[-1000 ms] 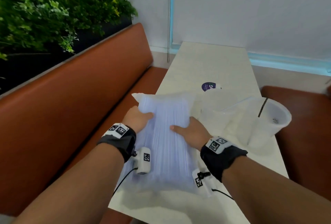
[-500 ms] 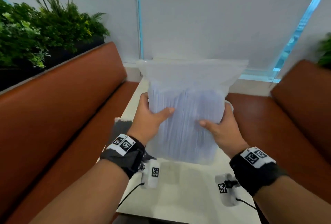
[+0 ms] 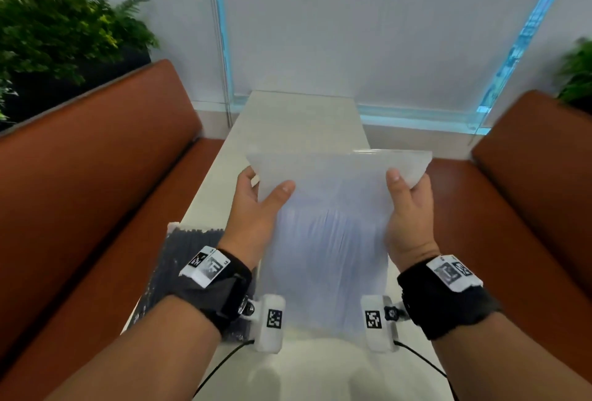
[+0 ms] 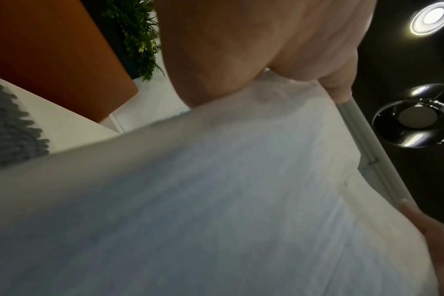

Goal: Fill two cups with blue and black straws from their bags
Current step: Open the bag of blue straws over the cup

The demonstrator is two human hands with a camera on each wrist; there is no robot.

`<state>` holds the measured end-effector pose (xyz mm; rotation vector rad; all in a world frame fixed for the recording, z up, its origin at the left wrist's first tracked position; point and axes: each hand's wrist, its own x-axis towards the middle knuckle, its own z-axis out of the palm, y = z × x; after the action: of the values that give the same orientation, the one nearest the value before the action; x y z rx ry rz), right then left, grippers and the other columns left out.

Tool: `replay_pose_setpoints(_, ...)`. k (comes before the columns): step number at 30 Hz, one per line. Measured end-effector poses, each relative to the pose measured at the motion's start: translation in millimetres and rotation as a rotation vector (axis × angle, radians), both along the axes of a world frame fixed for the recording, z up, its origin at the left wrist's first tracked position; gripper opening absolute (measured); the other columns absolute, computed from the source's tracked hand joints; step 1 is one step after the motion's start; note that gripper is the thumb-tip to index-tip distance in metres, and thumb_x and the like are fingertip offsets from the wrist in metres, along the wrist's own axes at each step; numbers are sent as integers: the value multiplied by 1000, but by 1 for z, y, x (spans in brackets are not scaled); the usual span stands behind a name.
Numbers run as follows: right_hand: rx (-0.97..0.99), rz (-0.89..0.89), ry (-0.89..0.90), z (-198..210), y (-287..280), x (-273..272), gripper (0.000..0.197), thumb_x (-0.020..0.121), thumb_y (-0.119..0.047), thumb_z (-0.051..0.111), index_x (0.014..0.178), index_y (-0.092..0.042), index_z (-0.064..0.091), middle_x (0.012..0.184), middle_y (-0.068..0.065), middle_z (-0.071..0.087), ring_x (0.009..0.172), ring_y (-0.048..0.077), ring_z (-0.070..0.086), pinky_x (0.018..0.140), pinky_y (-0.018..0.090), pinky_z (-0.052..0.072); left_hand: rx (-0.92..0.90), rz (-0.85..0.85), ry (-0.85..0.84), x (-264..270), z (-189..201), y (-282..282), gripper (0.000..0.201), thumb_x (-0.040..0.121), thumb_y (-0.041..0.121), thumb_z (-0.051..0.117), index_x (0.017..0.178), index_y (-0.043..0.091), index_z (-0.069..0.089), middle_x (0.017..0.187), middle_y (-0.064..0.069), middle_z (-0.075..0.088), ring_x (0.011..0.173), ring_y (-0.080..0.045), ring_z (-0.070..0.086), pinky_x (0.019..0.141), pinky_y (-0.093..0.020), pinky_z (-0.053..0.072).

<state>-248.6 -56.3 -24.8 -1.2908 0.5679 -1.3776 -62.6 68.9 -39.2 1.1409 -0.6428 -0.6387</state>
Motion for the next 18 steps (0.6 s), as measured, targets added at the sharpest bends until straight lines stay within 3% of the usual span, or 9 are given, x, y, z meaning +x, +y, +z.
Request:
replay_pose_setpoints(3, 19, 7, 12, -7, -7, 0, 17, 88, -17, 62, 105, -22, 65, 95, -3, 73, 87, 15, 69, 74, 30, 57, 34, -34, -22, 1, -1, 1, 47, 88, 18, 76, 129, 24, 54, 115, 6, 74, 108, -17, 70, 87, -28, 59)
replay_pose_setpoints(5, 46, 35, 53, -9, -6, -1, 20, 87, -14, 60, 96, -26, 73, 90, -3, 75, 81, 13, 70, 67, 25, 56, 46, -67, -37, 4, 0, 2, 38, 93, 12, 70, 127, 22, 56, 116, 3, 74, 112, -21, 69, 88, -30, 58)
replay_pose_setpoints(8, 25, 4, 96, 1, -11, 1, 22, 85, -16, 64, 102, -28, 72, 98, 0, 75, 88, 14, 72, 71, 30, 59, -12, -10, 42, 14, 16, -6, 32, 99, 18, 62, 130, 16, 54, 125, -6, 69, 119, -26, 65, 103, -49, 51)
replay_pose_setpoints(10, -32, -95, 138, 14, -16, 4, 36, 82, -25, 69, 116, -28, 59, 112, 1, 68, 99, 12, 69, 85, 38, 60, -24, 31, 63, 22, 31, -12, 27, 102, 28, 57, 127, 19, 57, 123, -7, 70, 116, -27, 66, 103, -54, 50)
replay_pose_setpoints(11, -96, -213, 211, 24, -17, 5, 47, 81, -31, 71, 123, -28, 52, 121, 0, 62, 108, 11, 64, 95, 41, 55, -19, 42, 35, 25, 36, -15, 25, 102, 31, 55, 125, 21, 59, 120, -6, 71, 113, -26, 68, 101, -53, 52)
replay_pose_setpoints(13, -448, -494, 466, 44, -20, 9, 62, 80, -36, 71, 135, -22, 48, 134, 3, 50, 126, 20, 51, 108, 50, 42, -11, 63, -76, 29, 40, -19, 21, 105, 30, 52, 121, 23, 63, 117, -4, 72, 109, -24, 69, 98, -48, 55)
replay_pose_setpoints(15, -796, -604, 768, 66, -19, 20, 55, 82, -43, 67, 132, -23, 56, 137, 5, 51, 132, 27, 46, 110, 60, 32, -9, 81, -182, 31, 41, -21, 19, 105, 30, 51, 111, 23, 68, 111, -3, 73, 101, -21, 70, 91, -43, 55)
replay_pose_setpoints(16, -853, -523, 911, 76, -16, 29, 50, 84, -49, 61, 130, -29, 59, 135, 1, 55, 130, 25, 48, 109, 60, 30, -16, 83, -208, 32, 41, -21, 20, 105, 30, 52, 104, 22, 70, 105, -3, 73, 94, -20, 68, 86, -44, 54)
replay_pose_setpoints(18, -788, -198, 1120, 87, -9, 49, 46, 91, -60, 51, 130, -37, 58, 126, -7, 63, 119, 18, 58, 105, 49, 38, -21, 81, -226, 34, 41, -22, 21, 103, 27, 54, 93, 20, 71, 95, -5, 71, 87, -18, 62, 82, -46, 51)
